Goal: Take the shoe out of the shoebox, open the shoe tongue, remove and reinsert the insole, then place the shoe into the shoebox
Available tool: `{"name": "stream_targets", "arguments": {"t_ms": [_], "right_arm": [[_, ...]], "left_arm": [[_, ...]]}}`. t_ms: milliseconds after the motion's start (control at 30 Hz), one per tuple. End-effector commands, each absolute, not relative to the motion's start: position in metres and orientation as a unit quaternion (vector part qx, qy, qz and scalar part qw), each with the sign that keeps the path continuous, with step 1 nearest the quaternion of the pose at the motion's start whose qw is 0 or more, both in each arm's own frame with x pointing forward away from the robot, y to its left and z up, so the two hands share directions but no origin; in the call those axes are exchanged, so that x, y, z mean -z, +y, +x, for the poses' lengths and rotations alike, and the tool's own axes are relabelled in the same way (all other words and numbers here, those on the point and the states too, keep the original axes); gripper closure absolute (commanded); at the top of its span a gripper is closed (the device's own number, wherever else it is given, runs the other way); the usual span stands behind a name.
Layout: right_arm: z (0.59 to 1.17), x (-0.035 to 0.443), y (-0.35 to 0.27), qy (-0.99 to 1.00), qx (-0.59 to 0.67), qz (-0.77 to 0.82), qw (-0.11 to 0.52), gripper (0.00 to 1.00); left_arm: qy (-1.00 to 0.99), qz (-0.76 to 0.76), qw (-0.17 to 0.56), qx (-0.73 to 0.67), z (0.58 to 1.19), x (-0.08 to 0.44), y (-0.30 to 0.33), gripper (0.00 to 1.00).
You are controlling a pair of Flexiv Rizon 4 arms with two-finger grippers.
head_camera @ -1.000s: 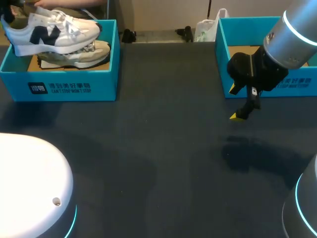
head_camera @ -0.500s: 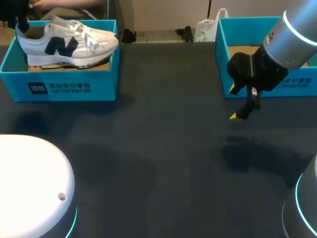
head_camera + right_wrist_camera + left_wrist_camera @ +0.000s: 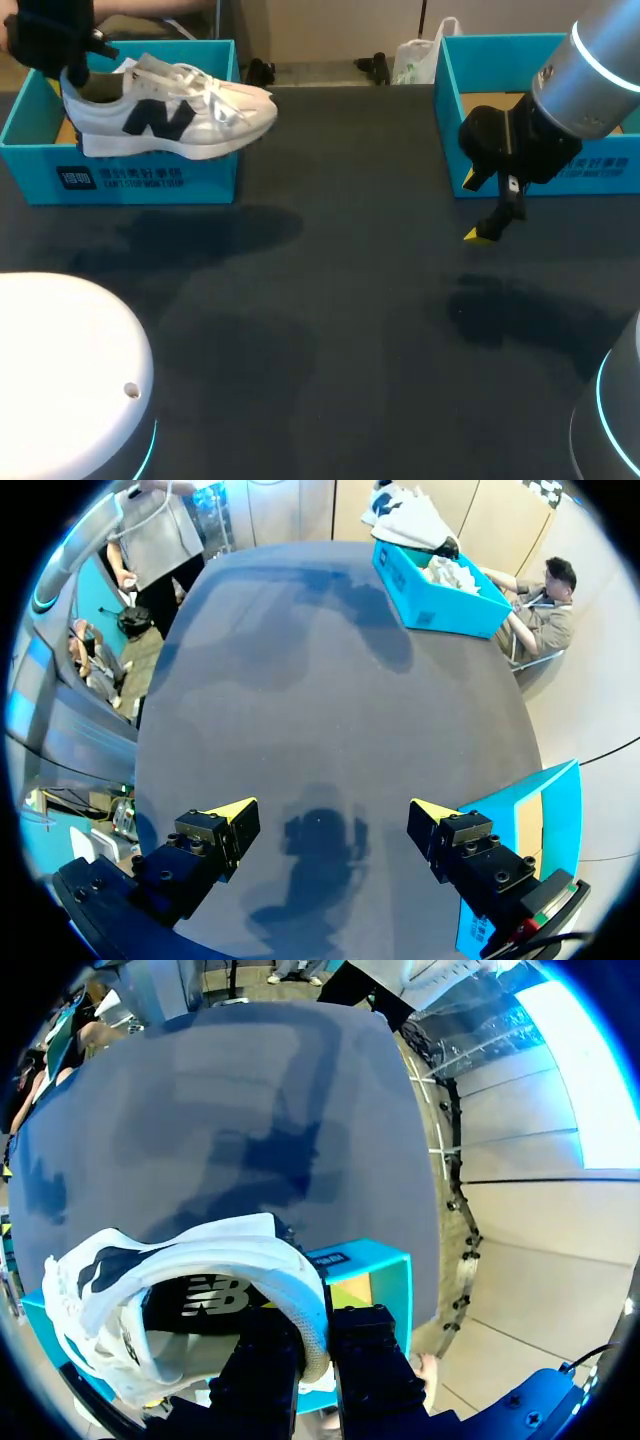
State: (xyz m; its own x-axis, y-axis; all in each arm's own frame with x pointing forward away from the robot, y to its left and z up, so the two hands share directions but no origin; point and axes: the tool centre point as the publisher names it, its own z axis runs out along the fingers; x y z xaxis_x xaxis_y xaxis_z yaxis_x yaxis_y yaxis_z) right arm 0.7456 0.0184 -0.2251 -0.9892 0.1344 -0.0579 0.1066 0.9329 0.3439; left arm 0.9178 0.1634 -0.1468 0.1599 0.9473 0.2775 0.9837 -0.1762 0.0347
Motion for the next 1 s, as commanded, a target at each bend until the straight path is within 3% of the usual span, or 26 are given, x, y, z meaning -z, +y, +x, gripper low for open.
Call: {"name": "stream_targets", "arguments": {"t_ms": [33,1000], "right_arm": [[0.746,0.226,0.019,0.982,-0.172,0.062,0.041,0.00],[0.746,0.226,0.019,0.982,-0.172,0.062,0.041,0.00]], "left_arm": [[-0.639,-0.754,0.082,0.126,0.899,0.142,0.149,1.00],[-0.624,-0.765,0.103,0.122,0.755,0.170,0.037,1.00]]}}
